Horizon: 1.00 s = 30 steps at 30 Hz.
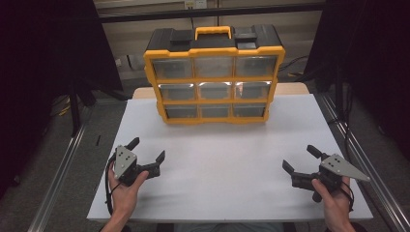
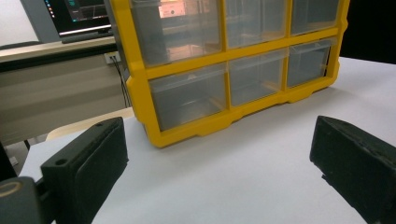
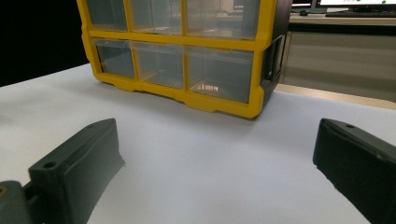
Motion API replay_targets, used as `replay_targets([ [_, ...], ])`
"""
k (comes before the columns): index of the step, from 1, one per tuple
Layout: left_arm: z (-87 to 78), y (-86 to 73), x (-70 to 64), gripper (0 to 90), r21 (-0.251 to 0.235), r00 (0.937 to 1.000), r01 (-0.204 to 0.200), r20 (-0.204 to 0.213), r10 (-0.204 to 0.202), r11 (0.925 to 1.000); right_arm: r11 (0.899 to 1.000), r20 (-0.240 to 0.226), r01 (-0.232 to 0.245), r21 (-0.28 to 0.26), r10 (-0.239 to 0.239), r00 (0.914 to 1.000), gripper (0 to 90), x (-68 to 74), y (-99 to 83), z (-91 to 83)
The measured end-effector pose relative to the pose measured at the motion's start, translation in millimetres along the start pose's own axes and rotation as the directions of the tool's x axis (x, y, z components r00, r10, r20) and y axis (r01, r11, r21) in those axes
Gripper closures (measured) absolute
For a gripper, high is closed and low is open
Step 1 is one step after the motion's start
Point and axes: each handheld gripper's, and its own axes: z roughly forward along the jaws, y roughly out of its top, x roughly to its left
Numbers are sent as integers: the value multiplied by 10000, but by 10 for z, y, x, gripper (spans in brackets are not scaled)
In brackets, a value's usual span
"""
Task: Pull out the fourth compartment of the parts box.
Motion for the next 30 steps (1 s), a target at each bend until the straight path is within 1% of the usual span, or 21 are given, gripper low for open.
replay_targets([
  [1,16,4,-12,40,-90,9999,-37,-101,36,10000,10000,40,-30,-5,30,10000,5,3,0,1],
  [2,16,4,-12,38,-90,9999,-37,-101,36,10000,10000,13,-15,9,15,10000,5,1,0,-1],
  [3,40,20,-15,38,-93,9999,-139,23,139,9999,10000,28,5,-6,-5,10000,6,0,0,1],
  [4,40,20,-15,36,-93,9999,-139,23,139,9999,10000,28,5,-6,-5,10000,6,0,0,1],
  [5,74,29,-15,34,-306,9998,-166,85,169,9994,10000,25,-9,12,9,10000,6,0,0,0],
  [6,86,33,-7,35,-320,9997,-231,105,235,9992,10000,37,41,0,-41,10000,6,-3,-2,1],
  [8,118,43,19,33,-341,9989,-465,1,465,9983,10000,21,45,27,-45,10000,6,-4,-3,1],
  [9,118,43,19,31,-341,9989,-465,1,465,9983,10000,7,36,18,-36,10000,6,-5,-3,4],
  [10,136,51,29,31,-396,9987,-497,-92,494,9980,10000,7,36,18,-36,10000,6,-5,-3,4],
  [11,183,74,51,31,-505,9983,-518,-296,504,9974,10000,3,88,10,-88,10000,6,-5,-2,8],
  [15,256,107,84,30,-497,9959,-836,-377,818,9953,9999,-25,144,28,-144,9999,7,-3,-2,6],
  [16,256,107,84,29,-497,9959,-836,-377,818,9953,9999,-29,103,30,-103,9999,7,-2,-1,5],
  [19,314,148,79,27,-563,9915,-1236,-472,1210,9907,10000,10,46,13,-46,10000,7,-3,-2,0],
  [20,314,148,79,27,-563,9915,-1236,-472,1210,9907,10000,10,46,13,-46,10000,7,-3,-2,0],
  [22,345,186,80,26,-648,9886,-1442,-527,1409,9874,10000,40,36,-12,-36,10000,7,-4,-1,-1],
  [23,345,186,80,25,-648,9886,-1442,-527,1409,9874,10000,37,40,-14,-40,10000,7,-4,-1,-1],
  [24,362,211,97,25,-624,9858,-1608,-582,1573,9850,10000,11,41,-5,-41,10000,7,-4,-1,-1],
  [27,390,234,123,23,-551,9827,-1786,-599,1753,9824,10000,15,85,-4,-85,10000,7,-2,-2,1],
  [28,397,236,121,22,-641,9842,-1710,-574,1675,9832,10000,-4,95,10,-95,10000,7,-3,-3,0],
  [29,404,239,121,21,-902,9859,-1634,-513,1593,9824,10000,19,76,1,-76,10000,7,-2,-3,1],
  [30,399,245,132,20,-972,9831,-1816,-395,1785,9786,10000,9,95,5,-95,10000,7,-3,-3,2],
])
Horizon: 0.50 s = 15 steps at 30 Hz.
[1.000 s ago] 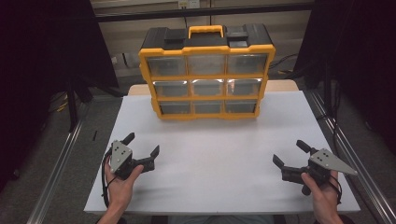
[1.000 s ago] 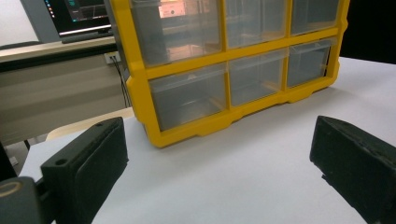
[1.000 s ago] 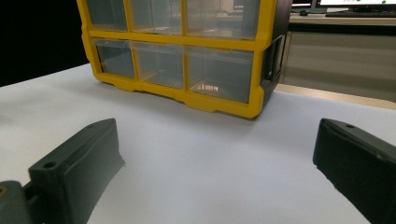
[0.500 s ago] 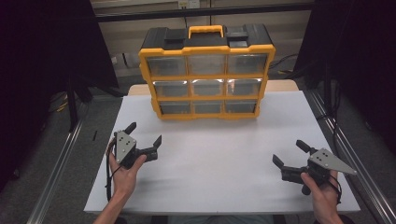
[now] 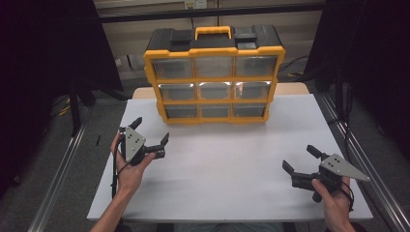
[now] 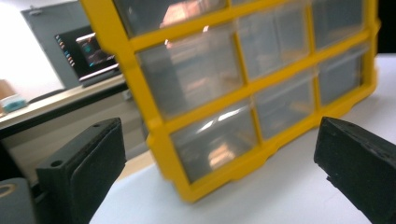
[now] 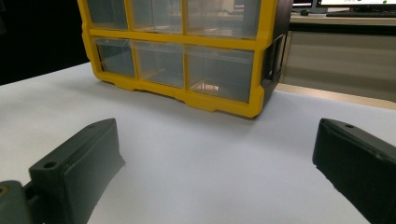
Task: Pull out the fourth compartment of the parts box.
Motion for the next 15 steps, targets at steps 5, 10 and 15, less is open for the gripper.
replay_targets([
  [5,28,17,2,7,-235,9983,-574,-85,572,9981,10000,-65,-13,-6,13,10000,7,1,0,7],
  [10,58,77,22,19,-157,9914,-1307,65,1308,9913,10000,-64,6,49,-6,10000,8,1,-2,5],
  [15,95,182,73,19,-124,9739,-2265,-167,2263,9739,10000,59,-76,-7,76,10000,9,-5,-1,-2],
])
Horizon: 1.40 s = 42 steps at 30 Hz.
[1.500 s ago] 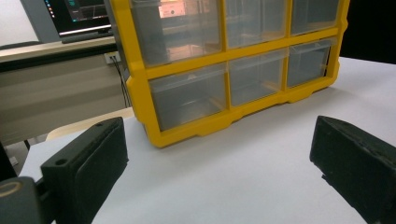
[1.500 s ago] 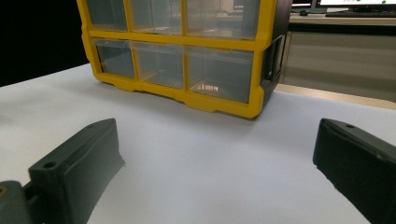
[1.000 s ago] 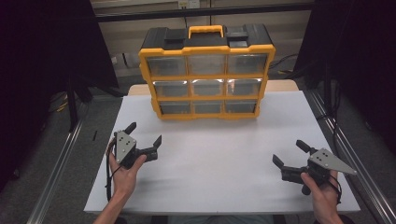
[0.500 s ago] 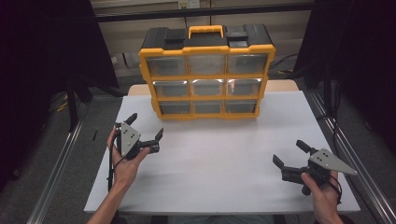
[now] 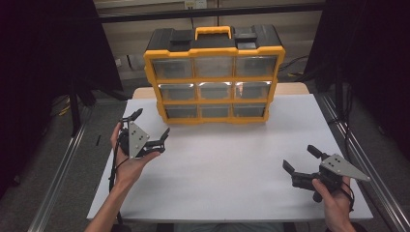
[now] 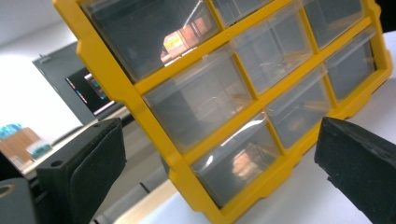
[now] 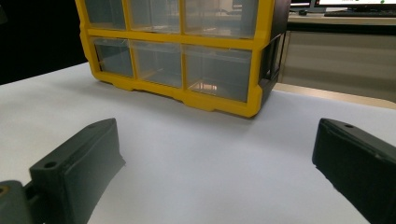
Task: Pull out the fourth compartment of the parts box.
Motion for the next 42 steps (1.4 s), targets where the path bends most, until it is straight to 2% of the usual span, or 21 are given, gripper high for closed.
replay_targets([
  [1,0,0,0,19,0,10000,0,0,0,10000,10000,0,0,0,0,10000,9,0,0,0],
  [4,54,10,8,19,134,9981,-604,-113,605,9981,10000,-19,19,23,-19,10000,8,7,2,-3],
  [8,97,9,21,32,356,9974,-711,-71,714,9968,10000,-48,60,39,-59,10000,9,3,0,-1],
  [9,132,12,35,32,454,9942,-1069,-67,1073,9932,10000,-55,41,26,-41,10000,8,1,0,-1],
  [12,180,29,57,34,549,9869,-1590,-201,1603,9858,10000,-36,28,14,-28,10000,5,2,2,-6],
  [15,209,38,49,35,554,9816,-1852,-366,1873,9811,10000,-31,30,-24,-31,10000,5,4,3,-6],
  [16,235,57,50,35,590,9721,-2286,-404,2311,9717,10000,-65,19,-1,-19,10000,3,7,2,-7],
  [17,246,65,53,39,531,9680,-2449,-429,2472,9681,10000,-71,21,0,-21,10000,3,8,2,-2],
  [19,267,71,41,40,498,9656,-2551,-401,2571,9656,10000,-84,21,-4,-21,10000,3,8,0,4],
  [20,274,78,39,41,507,9578,-2800,-525,2825,9587,10000,-70,34,-8,-34,10000,3,9,1,4],
  [27,361,60,-7,47,630,9249,-3713,-630,3750,9264,10000,-117,42,23,-41,9999,4,11,1,-1],
  [30,378,62,-11,49,685,9153,-3926,-682,3969,9172,10000,-103,43,11,-43,9999,4,7,0,0],
  [32,415,70,-14,49,694,9051,-4142,-740,4187,9075,10000,-85,14,3,-14,10000,4,10,2,-1],
  [34,437,75,-10,50,753,8889,-4479,-702,4528,8909,10000,-113,50,5,-50,9999,4,10,2,-3],
  [35,437,75,-10,53,753,8889,-4479,-702,4528,8909,10000,-112,45,3,-45,9999,4,10,1,-4],
  [36,448,63,-17,53,1008,8805,-4603,-748,4681,8820,10000,-107,40,1,-40,9999,4,10,1,-3],
  [37,469,70,-3,53,942,8634,-4932,-685,4998,8648,10000,-113,44,4,-44,9999,4,9,1,-4],
  [38,475,65,-2,54,1065,8542,-5056,-773,5141,8562,10000,-99,19,6,-19,9999,4,10,2,-4],
  [40,500,42,0,56,1173,8482,-5147,-748,5244,8493,10000,-82,27,-15,-27,10000,4,9,1,-2],
  [41,515,42,6,59,1185,8349,-5346,-794,5446,8368,10000,-101,41,-3,-41,9999,4,8,0,-2],
  [42,528,37,11,65,1217,8323,-5390,-748,5492,8335,10000,-111,40,9,-40,9999,4,8,-1,0],
])
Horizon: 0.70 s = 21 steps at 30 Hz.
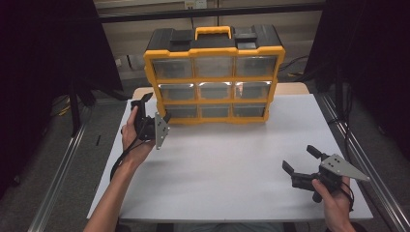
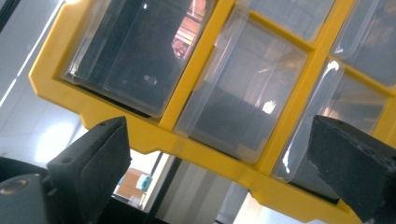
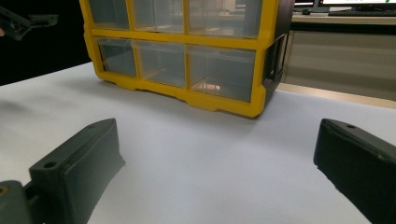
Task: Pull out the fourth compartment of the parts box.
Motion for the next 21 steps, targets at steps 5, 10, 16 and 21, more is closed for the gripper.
replay_targets([
  [5,66,-12,4,66,135,9990,-421,-157,423,9990,10000,-43,27,-3,-27,10000,5,1,-1,5],
  [10,128,-27,-8,81,182,9954,-929,-231,933,9955,10000,-42,-12,26,12,10000,5,-1,0,2],
  [16,202,-10,-9,93,525,9842,-1719,-341,1738,9837,10000,-90,15,30,-15,10000,5,1,-1,5],
  [21,267,-3,-25,113,467,9746,-2228,-133,2236,9737,10000,-53,-22,37,22,10000,5,-1,-1,3],
])
